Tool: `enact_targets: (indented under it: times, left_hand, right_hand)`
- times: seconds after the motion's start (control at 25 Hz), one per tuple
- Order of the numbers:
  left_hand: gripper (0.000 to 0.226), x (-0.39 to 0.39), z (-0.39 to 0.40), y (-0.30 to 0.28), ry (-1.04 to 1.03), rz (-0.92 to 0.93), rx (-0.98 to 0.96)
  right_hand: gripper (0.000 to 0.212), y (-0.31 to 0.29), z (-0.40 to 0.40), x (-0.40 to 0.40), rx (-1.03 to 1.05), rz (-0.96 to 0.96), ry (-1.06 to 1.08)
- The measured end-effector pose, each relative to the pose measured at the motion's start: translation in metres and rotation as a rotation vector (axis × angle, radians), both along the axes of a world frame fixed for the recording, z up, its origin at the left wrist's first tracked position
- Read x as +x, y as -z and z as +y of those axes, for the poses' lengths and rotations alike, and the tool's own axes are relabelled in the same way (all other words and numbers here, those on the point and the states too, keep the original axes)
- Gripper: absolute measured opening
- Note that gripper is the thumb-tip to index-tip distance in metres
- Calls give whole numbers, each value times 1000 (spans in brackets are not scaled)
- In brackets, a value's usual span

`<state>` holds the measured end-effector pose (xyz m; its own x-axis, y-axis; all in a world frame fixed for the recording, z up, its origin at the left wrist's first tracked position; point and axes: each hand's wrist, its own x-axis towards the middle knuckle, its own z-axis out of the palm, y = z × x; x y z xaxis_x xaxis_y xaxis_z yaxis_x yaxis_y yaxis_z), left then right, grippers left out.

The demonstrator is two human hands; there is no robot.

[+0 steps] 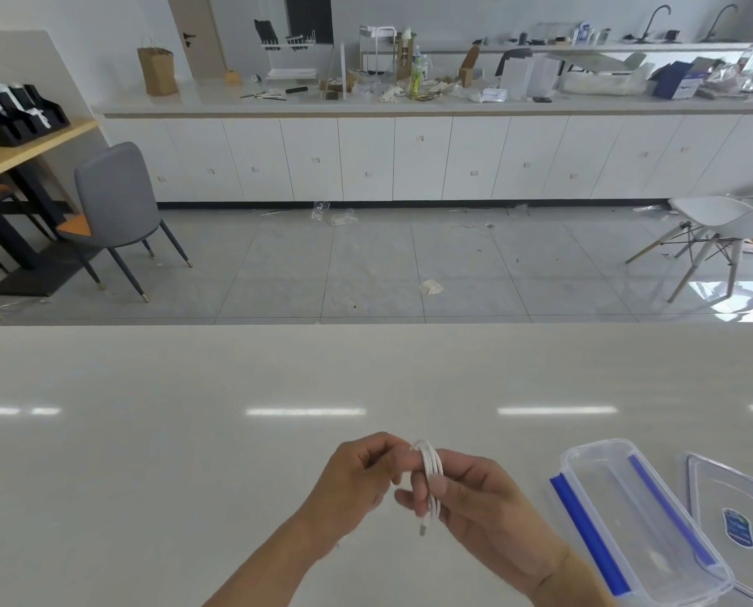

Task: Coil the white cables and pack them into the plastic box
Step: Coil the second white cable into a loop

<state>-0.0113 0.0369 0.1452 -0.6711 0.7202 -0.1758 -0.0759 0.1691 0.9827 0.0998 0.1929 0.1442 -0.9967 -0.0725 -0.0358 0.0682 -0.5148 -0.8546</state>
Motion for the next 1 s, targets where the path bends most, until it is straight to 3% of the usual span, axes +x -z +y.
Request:
enact_targets:
  times: [0.12,0.32,0.48,0.6,0.76,1.0]
  left_hand:
    - [31,17,11,14,-24,10,-39]
    - [46,35,18,27,42,248,-241]
    - [30,38,15,29,67,268,-299]
    - [24,34,11,25,120,303,-324]
    - [21,23,6,10,177,376,-372]
    - [17,-11,-12,-27,192,469,-359]
  right_hand:
    - [35,2,-3,-6,-118,4,145]
    - [40,13,2,-13,-249,-66,352]
    - [40,25,6,-17,-227,-134,507]
    - [31,32,5,-16,-58,-166,556]
    - [24,32,0,-17,500,-205,512]
    - [22,20,6,-1,606,-223,80]
